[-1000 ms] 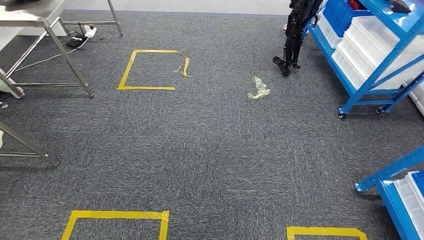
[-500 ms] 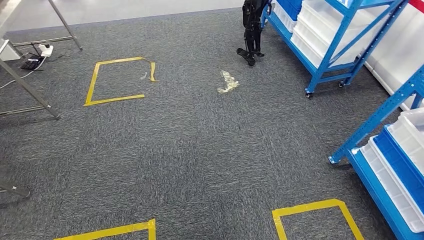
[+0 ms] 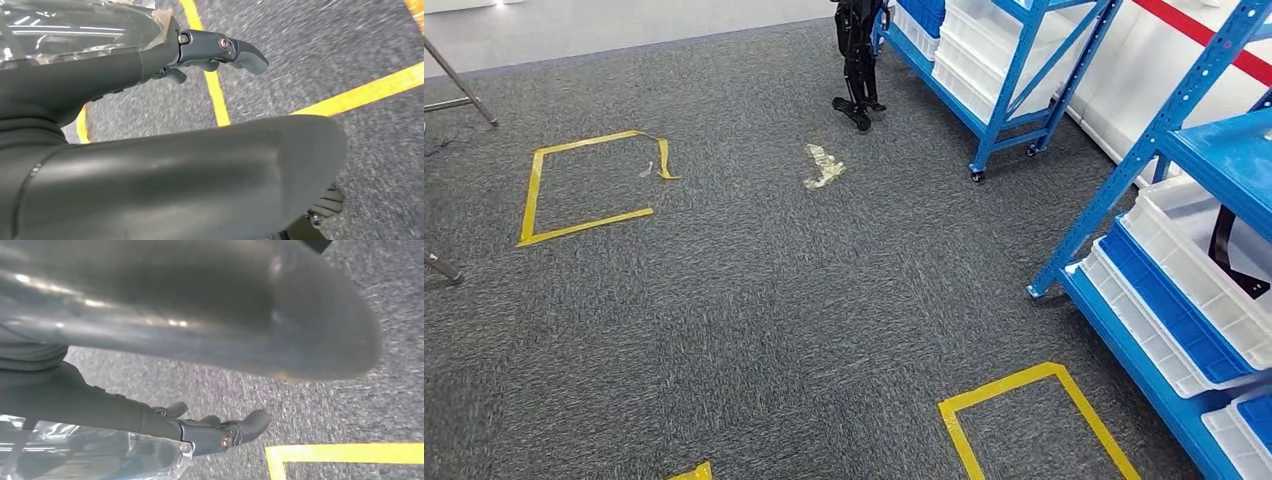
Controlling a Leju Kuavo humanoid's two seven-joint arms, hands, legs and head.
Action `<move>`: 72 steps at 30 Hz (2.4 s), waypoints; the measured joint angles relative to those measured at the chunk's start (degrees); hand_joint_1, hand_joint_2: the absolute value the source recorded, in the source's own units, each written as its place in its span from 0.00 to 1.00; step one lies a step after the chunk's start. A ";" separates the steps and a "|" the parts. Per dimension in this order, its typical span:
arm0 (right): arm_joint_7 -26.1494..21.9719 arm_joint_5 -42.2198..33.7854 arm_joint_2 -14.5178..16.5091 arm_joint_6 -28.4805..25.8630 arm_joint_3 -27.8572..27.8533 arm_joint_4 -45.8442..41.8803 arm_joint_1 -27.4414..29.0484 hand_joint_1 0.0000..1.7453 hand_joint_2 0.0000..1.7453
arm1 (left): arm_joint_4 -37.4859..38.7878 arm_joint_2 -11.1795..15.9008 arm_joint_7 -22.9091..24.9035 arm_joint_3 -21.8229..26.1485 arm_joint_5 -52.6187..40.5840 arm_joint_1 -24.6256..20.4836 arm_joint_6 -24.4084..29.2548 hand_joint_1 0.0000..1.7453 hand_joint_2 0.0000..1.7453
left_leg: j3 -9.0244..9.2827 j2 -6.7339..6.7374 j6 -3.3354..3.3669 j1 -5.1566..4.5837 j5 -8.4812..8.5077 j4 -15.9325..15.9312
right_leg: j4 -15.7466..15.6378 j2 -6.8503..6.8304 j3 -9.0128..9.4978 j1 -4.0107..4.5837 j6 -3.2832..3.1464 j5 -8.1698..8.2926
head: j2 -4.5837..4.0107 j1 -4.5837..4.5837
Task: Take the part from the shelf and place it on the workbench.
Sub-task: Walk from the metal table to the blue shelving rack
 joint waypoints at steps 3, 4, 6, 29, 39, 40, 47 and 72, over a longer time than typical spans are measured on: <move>0.01 0.03 -0.02 0.00 0.00 0.00 -0.16 0.00 0.00 | 0.00 0.03 -0.04 0.02 0.08 0.11 -0.04 0.00 0.00 | -0.10 2.56 0.12 -0.06 -0.10 0.00 | 9.60 -1.67 -4.67 -0.15 0.47 -3.12 | 0.00 0.16; 0.01 0.02 -0.05 0.00 -0.01 0.00 -0.09 0.00 0.00 | 0.00 0.02 -0.03 0.02 0.10 0.09 -0.04 0.00 0.00 | -0.07 3.25 0.07 -0.04 -0.16 0.01 | 9.08 -1.89 -4.36 -0.29 0.95 -2.64 | 0.00 0.17; 0.02 -0.10 -0.12 0.00 -0.02 0.00 -0.07 0.00 0.00 | 0.00 -0.03 0.08 0.02 0.10 0.06 -0.03 0.00 0.00 | 0.15 4.49 -0.27 0.02 -0.38 0.03 | 2.17 -3.26 -0.58 -0.61 2.02 -0.09 | 0.00 0.19; 0.47 -0.43 -0.06 0.15 -0.17 0.02 0.04 0.00 0.00 | 0.00 -0.50 1.01 0.00 -0.11 -0.01 0.34 0.00 0.00 | -0.49 -1.25 -0.42 -0.11 -0.23 0.69 | -5.10 2.82 2.49 0.12 0.58 2.46 | 0.00 -0.23; 0.54 -0.03 0.06 0.15 -0.17 0.02 -0.04 0.00 0.00 | -0.01 -0.48 1.16 -0.01 -0.40 0.04 0.49 0.00 0.00 | 0.16 5.86 -0.78 -0.77 -0.94 0.63 | -5.30 -6.61 3.90 -0.24 2.08 1.94 | 0.00 0.32; 0.54 0.10 0.10 0.15 -0.17 0.02 -0.13 0.00 0.00 | -0.01 -0.45 1.23 -0.01 -0.40 0.02 0.50 0.00 0.00 | 0.39 6.41 -1.09 -0.97 -1.15 0.65 | -6.41 -7.28 4.51 -0.07 1.70 2.33 | 0.00 0.22; 0.66 0.55 -0.03 0.25 -0.17 0.02 -0.47 0.00 0.00 | 0.00 -0.55 1.30 -0.01 -0.39 -0.03 0.54 0.00 0.00 | -3.81 1.14 -2.65 -0.21 -7.85 11.18 | -6.78 -2.57 4.26 -0.48 -1.22 3.00 | 0.00 -0.53; 0.89 0.67 0.11 0.28 -0.17 0.02 -0.43 0.00 0.00 | 0.00 -0.51 1.28 -0.07 -0.50 -0.07 0.67 0.00 0.00 | 0.56 6.78 -1.41 -0.91 -1.30 0.62 | -6.62 -6.36 4.64 0.43 0.84 2.36 | 0.00 -0.01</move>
